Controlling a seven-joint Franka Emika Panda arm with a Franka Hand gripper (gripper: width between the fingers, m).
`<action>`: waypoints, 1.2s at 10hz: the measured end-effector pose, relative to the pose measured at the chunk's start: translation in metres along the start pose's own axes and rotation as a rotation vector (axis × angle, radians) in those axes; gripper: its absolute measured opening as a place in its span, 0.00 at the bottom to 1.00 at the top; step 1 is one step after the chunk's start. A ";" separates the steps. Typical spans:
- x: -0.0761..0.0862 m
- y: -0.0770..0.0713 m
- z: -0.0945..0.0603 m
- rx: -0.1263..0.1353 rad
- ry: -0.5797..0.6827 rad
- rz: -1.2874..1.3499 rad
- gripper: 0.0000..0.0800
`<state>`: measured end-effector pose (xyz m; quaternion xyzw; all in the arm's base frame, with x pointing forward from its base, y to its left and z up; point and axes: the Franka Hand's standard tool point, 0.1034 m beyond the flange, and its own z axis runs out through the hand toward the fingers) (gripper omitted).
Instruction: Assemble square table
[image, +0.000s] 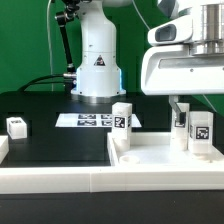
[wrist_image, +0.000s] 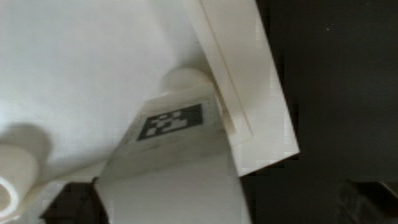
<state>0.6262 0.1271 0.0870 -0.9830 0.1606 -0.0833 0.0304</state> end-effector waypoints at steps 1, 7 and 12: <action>0.000 0.001 0.000 -0.003 0.006 -0.074 0.81; 0.002 0.007 0.001 -0.007 0.006 -0.107 0.36; 0.003 0.010 0.002 -0.005 0.006 0.154 0.36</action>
Offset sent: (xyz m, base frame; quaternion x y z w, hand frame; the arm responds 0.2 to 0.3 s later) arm -0.0007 -0.0039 -0.0005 -0.0026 0.0013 -0.0034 1.0000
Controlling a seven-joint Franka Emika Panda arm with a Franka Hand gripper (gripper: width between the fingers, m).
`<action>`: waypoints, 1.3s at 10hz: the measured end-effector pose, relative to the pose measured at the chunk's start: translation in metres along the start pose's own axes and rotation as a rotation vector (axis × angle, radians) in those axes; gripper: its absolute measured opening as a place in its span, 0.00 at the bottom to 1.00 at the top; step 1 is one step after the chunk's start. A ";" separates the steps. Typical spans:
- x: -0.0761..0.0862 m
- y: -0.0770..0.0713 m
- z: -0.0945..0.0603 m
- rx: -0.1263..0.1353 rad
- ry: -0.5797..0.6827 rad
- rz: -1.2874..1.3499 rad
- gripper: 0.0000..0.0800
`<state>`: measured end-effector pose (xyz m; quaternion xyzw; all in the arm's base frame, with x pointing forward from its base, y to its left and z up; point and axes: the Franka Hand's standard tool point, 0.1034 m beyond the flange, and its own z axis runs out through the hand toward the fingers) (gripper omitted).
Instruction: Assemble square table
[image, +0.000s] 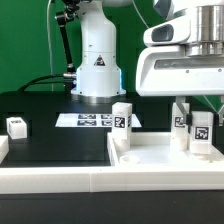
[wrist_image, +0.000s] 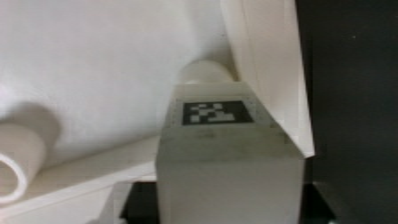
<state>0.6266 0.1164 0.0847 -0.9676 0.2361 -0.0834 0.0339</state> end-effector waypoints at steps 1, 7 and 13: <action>0.000 0.001 0.000 -0.002 0.000 0.101 0.36; 0.002 0.006 0.001 -0.006 -0.006 0.559 0.36; 0.003 0.012 0.002 -0.022 -0.038 0.934 0.37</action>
Offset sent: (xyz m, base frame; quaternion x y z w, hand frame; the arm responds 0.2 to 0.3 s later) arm -0.0004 -0.0030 -0.0050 -0.0115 -0.0111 0.2618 0.9650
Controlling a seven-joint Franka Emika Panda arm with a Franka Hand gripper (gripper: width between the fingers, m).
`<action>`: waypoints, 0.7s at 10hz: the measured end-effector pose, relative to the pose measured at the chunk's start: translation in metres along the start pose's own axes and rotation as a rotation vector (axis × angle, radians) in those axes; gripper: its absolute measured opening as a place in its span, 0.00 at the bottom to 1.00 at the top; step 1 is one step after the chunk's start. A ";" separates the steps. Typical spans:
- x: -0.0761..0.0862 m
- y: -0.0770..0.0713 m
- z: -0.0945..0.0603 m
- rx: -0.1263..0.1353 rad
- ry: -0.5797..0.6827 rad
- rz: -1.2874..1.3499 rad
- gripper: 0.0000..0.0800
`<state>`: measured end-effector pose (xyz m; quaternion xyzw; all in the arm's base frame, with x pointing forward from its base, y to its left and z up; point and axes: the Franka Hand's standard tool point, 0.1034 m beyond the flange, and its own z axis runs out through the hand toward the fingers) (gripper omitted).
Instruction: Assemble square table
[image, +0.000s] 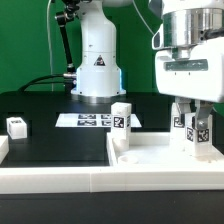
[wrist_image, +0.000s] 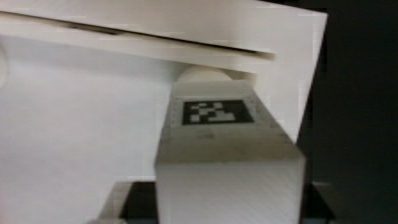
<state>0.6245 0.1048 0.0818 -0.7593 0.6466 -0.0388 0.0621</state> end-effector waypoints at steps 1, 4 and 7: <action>0.000 0.000 0.000 -0.001 0.000 -0.005 0.37; -0.006 -0.001 0.003 0.010 0.004 -0.154 0.78; -0.016 0.001 0.006 0.004 -0.001 -0.436 0.81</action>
Offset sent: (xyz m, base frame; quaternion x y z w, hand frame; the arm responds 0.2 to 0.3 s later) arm -0.0005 0.0143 -0.0088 0.0148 0.0069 -0.1482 0.9888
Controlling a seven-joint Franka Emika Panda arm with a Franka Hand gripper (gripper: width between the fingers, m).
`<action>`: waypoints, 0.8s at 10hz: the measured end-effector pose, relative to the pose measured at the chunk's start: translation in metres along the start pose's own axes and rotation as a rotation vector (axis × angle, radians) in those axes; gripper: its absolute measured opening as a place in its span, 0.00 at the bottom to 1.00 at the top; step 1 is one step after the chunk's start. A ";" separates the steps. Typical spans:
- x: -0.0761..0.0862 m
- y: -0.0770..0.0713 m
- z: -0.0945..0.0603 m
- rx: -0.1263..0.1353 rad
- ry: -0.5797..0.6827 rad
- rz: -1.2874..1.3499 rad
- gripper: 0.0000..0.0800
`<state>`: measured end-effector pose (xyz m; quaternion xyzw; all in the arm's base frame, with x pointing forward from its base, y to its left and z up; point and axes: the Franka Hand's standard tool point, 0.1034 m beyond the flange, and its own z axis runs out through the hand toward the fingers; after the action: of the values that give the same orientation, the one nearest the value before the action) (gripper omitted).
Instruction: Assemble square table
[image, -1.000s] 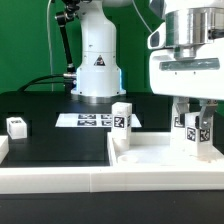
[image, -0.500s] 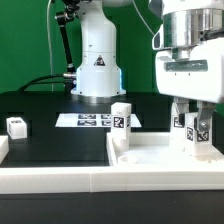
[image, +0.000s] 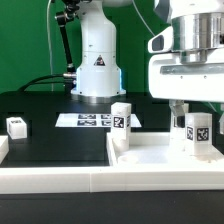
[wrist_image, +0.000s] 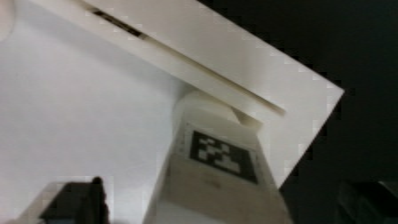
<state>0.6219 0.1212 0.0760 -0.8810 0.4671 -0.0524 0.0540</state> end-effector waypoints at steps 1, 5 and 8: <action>0.002 0.001 0.000 0.000 0.001 -0.061 0.81; -0.001 0.000 0.000 -0.001 0.001 -0.292 0.81; -0.003 -0.002 -0.001 -0.004 0.005 -0.576 0.81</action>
Offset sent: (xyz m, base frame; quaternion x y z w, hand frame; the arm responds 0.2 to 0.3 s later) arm 0.0000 0.0000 0.0000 0.0000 0.0000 -0.1938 0.9810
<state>0.6214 0.1250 0.0773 -0.9774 0.1977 -0.0671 0.0341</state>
